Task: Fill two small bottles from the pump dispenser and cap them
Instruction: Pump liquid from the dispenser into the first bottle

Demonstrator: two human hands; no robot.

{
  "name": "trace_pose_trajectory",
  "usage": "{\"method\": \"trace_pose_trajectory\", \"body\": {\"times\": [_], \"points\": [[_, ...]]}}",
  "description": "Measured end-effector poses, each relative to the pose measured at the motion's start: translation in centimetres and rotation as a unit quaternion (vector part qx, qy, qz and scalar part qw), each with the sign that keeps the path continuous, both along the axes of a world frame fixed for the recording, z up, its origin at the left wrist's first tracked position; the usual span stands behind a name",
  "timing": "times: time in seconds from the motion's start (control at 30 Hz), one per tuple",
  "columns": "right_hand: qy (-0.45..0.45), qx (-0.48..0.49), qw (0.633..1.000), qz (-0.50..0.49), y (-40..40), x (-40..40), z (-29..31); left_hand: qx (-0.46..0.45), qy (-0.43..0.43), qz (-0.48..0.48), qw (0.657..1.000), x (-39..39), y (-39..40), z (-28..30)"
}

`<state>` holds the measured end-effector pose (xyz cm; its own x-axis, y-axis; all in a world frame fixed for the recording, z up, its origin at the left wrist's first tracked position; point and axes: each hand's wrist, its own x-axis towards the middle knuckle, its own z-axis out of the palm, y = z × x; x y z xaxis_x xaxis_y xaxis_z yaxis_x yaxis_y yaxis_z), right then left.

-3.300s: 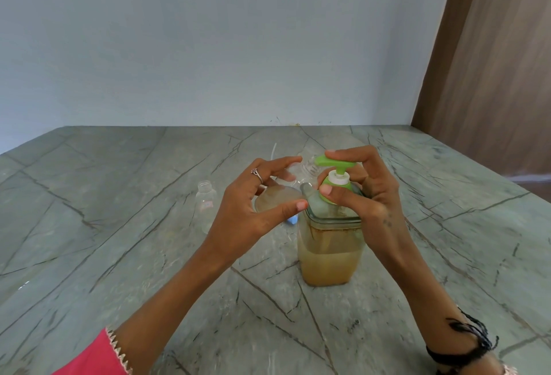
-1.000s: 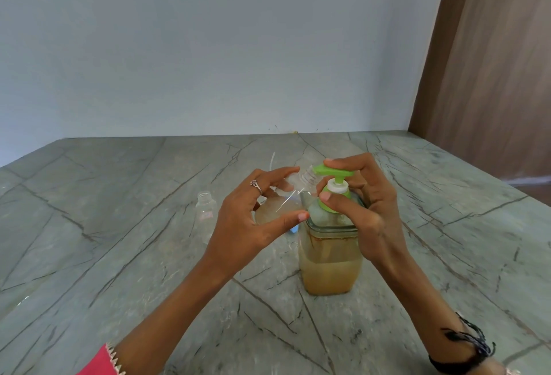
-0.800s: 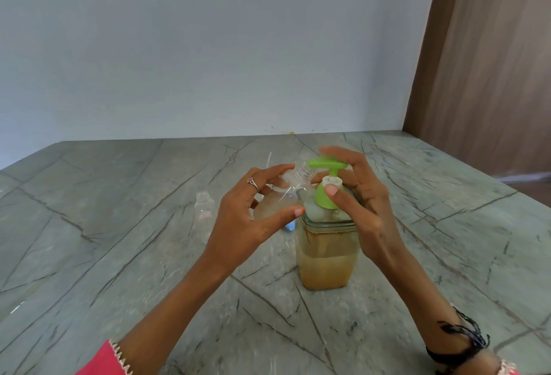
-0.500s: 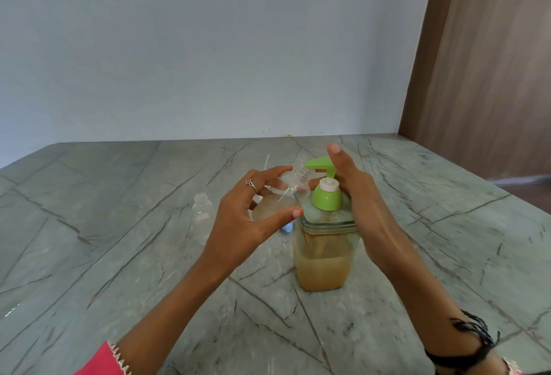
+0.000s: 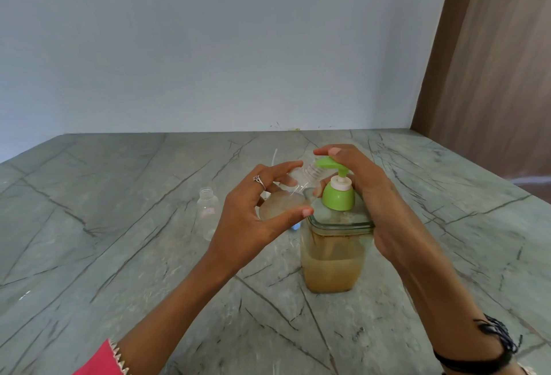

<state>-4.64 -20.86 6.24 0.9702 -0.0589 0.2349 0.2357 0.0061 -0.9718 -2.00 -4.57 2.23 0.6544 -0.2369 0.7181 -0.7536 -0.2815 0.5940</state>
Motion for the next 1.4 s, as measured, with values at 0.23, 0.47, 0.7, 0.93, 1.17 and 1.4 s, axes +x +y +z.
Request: {"method": "trace_pose_trajectory", "body": {"times": [0.23, 0.47, 0.7, 0.93, 1.17, 1.4], "points": [[-0.017, -0.033, 0.999, 0.038, -0.7, 0.5, 0.0, 0.009, -0.009, 0.004, 1.000, 0.0, 0.2, -0.1], [-0.057, -0.078, 0.995, 0.033, -0.7, 0.5, -0.4, 0.015, -0.006, 0.006, 1.000, 0.1, 0.3, -0.1], [-0.198, -0.063, 0.973, -0.100, 0.4, -0.4, -1.5, 0.000, 0.007, -0.004, 1.000, -0.1, 0.1, 0.0], [-0.388, -0.238, 0.879, -0.142, -1.9, 0.4, -3.2, -0.008, 0.011, -0.012, 1.000, -0.2, 0.1, 0.0], [-0.370, -0.185, 0.909, -0.040, -2.7, 1.1, -4.3, -0.010, 0.013, -0.013, 1.000, -0.2, 0.0, 0.0], [-0.396, -0.137, 0.907, -0.038, -1.7, 1.7, -4.7, -0.006, 0.014, -0.013, 1.000, 0.0, 0.1, -0.1]]}}
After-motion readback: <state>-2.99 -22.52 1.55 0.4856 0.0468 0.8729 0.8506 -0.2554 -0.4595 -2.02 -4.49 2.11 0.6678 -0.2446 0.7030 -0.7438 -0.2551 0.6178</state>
